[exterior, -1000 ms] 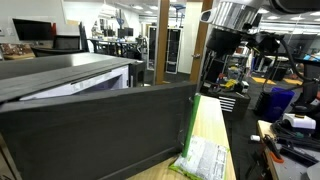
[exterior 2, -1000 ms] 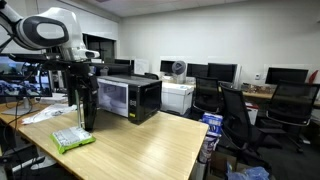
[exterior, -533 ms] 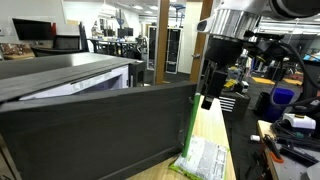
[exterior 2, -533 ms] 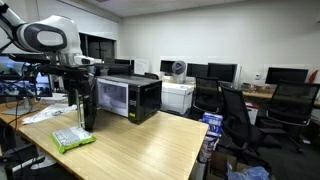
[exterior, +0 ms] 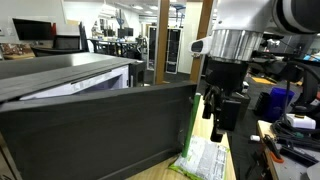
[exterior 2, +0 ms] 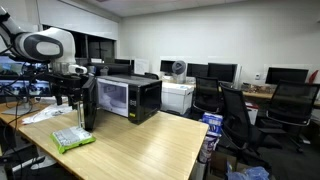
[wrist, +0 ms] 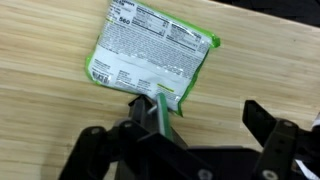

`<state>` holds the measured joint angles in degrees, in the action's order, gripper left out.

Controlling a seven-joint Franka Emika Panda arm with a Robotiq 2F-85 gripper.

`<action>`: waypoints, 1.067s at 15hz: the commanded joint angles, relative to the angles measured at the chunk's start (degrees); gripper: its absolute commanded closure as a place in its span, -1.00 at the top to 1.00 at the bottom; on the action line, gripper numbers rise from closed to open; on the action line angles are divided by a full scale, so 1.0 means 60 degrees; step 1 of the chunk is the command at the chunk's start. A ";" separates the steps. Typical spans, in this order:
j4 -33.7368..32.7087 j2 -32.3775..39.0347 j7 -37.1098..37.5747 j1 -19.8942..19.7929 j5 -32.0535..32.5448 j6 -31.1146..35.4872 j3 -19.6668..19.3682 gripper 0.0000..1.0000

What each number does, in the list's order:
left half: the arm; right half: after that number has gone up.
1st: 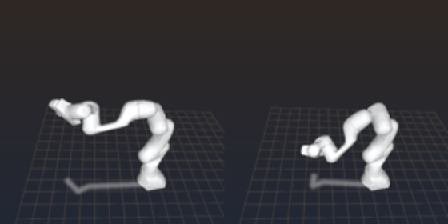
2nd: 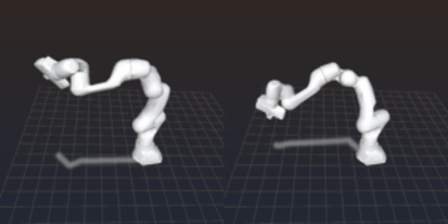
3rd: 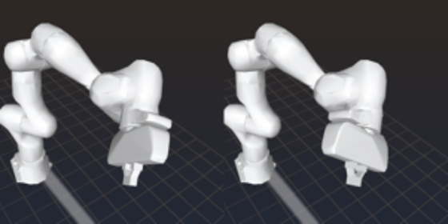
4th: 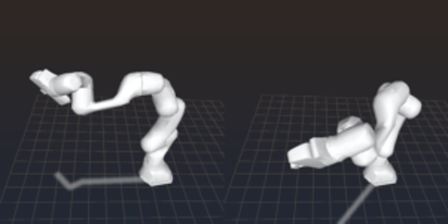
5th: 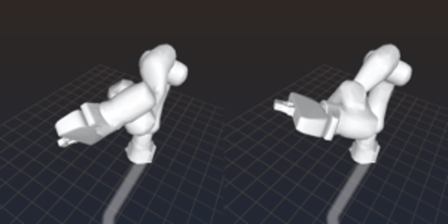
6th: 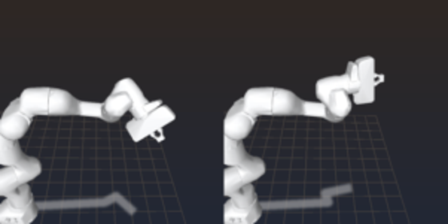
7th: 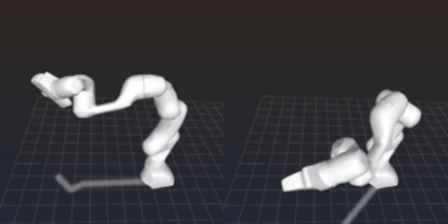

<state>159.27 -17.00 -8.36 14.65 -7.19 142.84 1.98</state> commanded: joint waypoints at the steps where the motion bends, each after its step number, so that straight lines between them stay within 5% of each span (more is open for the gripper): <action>1: -0.0012 0.0314 -0.1182 0.0363 -0.0609 -0.0003 0.0102 1.00; 9: -0.0010 0.0876 -0.4946 0.0958 -0.1673 -0.0008 -0.0114 1.00; 16: -0.0015 0.1656 -0.6820 0.0785 -0.2258 0.0558 0.0125 1.00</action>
<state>159.24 -9.43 -44.45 19.81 -17.56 143.84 2.06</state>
